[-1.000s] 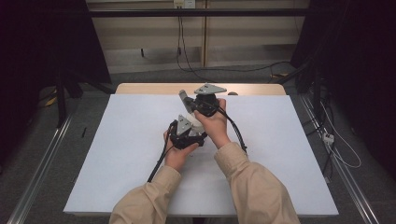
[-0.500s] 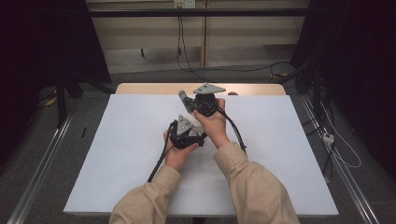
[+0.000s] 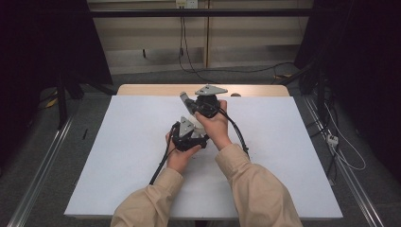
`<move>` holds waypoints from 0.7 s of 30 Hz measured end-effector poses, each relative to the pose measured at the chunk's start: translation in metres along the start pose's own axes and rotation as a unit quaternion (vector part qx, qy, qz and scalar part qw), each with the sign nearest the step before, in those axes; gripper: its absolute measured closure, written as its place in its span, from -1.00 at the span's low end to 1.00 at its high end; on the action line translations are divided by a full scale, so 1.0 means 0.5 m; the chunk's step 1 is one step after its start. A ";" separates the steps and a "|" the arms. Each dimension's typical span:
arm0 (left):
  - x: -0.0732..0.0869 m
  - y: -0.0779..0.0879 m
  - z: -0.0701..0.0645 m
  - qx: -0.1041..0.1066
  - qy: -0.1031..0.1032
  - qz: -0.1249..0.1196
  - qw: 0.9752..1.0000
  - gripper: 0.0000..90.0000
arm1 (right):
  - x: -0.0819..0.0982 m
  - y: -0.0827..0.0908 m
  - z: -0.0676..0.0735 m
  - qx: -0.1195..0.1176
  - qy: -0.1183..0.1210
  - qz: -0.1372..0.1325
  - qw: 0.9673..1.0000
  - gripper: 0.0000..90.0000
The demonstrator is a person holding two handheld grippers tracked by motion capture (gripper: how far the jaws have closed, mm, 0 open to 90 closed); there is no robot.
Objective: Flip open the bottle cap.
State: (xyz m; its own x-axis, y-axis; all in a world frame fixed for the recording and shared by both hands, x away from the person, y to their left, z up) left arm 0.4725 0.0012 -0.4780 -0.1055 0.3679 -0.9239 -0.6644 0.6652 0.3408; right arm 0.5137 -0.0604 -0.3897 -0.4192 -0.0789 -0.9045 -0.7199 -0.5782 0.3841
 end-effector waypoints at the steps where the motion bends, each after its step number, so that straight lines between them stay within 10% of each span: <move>1: 0.000 0.000 0.000 0.000 0.000 0.000 1.000 -0.59 | 0.000 -0.001 0.000 -0.001 -0.002 0.000 1.000 1.00; 21: 0.000 0.000 0.000 0.000 -0.001 0.001 1.000 -0.59 | 0.003 -0.009 0.000 -0.001 -0.005 0.008 1.000 1.00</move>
State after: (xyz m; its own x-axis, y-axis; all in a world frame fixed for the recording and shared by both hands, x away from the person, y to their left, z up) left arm 0.4725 0.0016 -0.4780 -0.1058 0.3698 -0.9231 -0.6642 0.6645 0.3424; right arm 0.5166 -0.0579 -0.3926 -0.4367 -0.0804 -0.8960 -0.7117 -0.5782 0.3988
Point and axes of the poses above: each handheld gripper's, and its own axes: y roughly backward along the jaws, x roughly out of its underside, z roughly to its left, the point moved 5 cm from there along -y, roughly forward along the jaws, and after that the axes turned 9 degrees about -y, right-handed, at the moved point
